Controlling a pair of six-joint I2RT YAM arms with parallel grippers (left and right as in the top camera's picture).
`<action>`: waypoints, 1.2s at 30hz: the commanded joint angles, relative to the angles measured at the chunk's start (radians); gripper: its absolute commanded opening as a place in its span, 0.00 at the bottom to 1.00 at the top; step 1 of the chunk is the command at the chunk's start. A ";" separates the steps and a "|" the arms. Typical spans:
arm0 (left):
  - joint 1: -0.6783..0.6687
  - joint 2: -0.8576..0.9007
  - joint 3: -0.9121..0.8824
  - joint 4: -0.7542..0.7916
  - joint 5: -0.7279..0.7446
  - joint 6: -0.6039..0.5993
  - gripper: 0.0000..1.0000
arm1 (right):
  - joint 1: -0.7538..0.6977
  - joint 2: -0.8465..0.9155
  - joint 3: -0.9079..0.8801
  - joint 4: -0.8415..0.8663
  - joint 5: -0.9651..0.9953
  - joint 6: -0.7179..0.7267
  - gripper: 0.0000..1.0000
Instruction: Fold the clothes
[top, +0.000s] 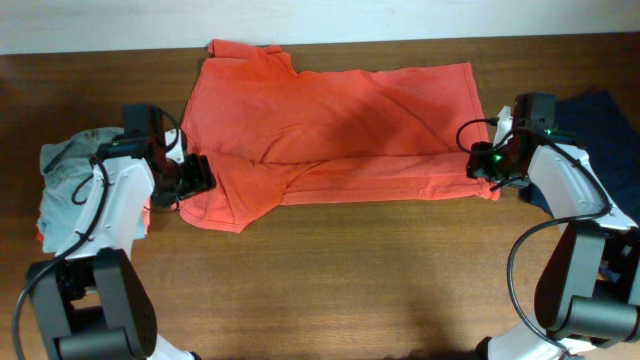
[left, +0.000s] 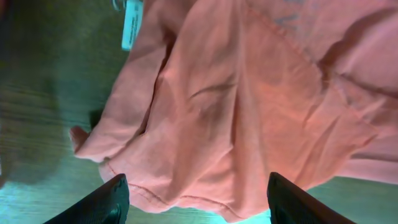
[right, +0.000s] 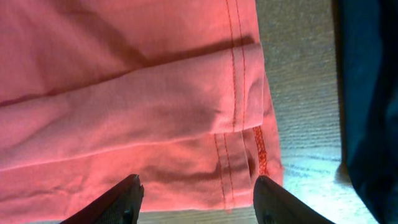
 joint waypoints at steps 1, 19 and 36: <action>0.005 0.014 -0.066 0.023 -0.026 -0.002 0.70 | 0.005 0.003 0.000 -0.013 0.013 0.005 0.63; 0.005 0.016 -0.221 0.171 -0.005 -0.002 0.00 | 0.005 0.003 0.000 -0.020 0.013 0.005 0.62; 0.005 -0.103 0.035 0.327 0.348 0.020 0.00 | 0.005 0.003 0.000 -0.023 0.013 0.005 0.62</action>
